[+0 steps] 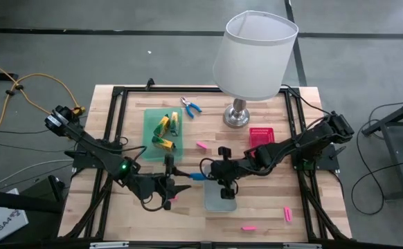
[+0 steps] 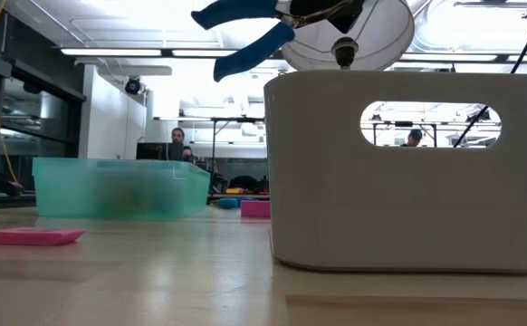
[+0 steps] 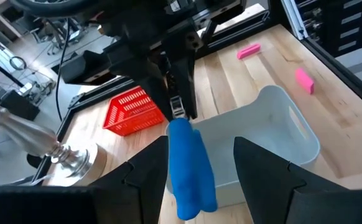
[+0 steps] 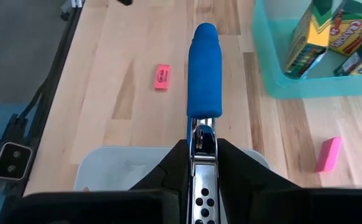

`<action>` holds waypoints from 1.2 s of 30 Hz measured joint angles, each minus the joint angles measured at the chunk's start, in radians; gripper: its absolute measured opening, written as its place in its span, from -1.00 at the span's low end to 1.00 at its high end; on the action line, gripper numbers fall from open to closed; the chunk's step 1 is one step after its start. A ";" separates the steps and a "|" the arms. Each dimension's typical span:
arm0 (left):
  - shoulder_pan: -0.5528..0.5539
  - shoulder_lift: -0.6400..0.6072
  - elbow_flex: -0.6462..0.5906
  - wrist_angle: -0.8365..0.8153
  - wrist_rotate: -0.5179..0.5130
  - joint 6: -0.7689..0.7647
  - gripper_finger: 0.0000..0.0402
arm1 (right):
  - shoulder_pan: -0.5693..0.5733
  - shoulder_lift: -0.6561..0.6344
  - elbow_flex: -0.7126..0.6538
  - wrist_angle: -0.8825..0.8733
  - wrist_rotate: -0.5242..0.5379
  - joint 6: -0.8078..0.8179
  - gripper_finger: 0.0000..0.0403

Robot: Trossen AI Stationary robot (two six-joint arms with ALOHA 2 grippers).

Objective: Pick & Place School Supplies
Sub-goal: Put the blue puncher into the gray bin

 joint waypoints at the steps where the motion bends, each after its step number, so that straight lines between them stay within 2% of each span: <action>1: 0.000 0.000 0.000 0.000 0.000 0.000 -0.13 | 0.000 0.000 0.000 0.000 0.000 0.000 -0.74; 14: 0.000 0.000 0.000 0.000 -0.001 -0.007 -0.13 | 0.000 0.000 0.000 -0.003 0.025 0.000 -0.74; 22: 0.000 0.000 0.000 0.000 -0.001 -0.007 -0.13 | 0.000 -0.012 0.000 -0.067 0.108 0.007 -0.74; 28: 0.000 0.000 0.000 0.000 -0.001 -0.007 -0.13 | 0.000 -0.068 0.000 -0.119 0.150 0.032 -0.74; 36: 0.000 0.000 0.000 -0.001 -0.001 -0.016 -0.13 | 0.011 -0.144 0.002 -0.237 0.293 0.060 -0.74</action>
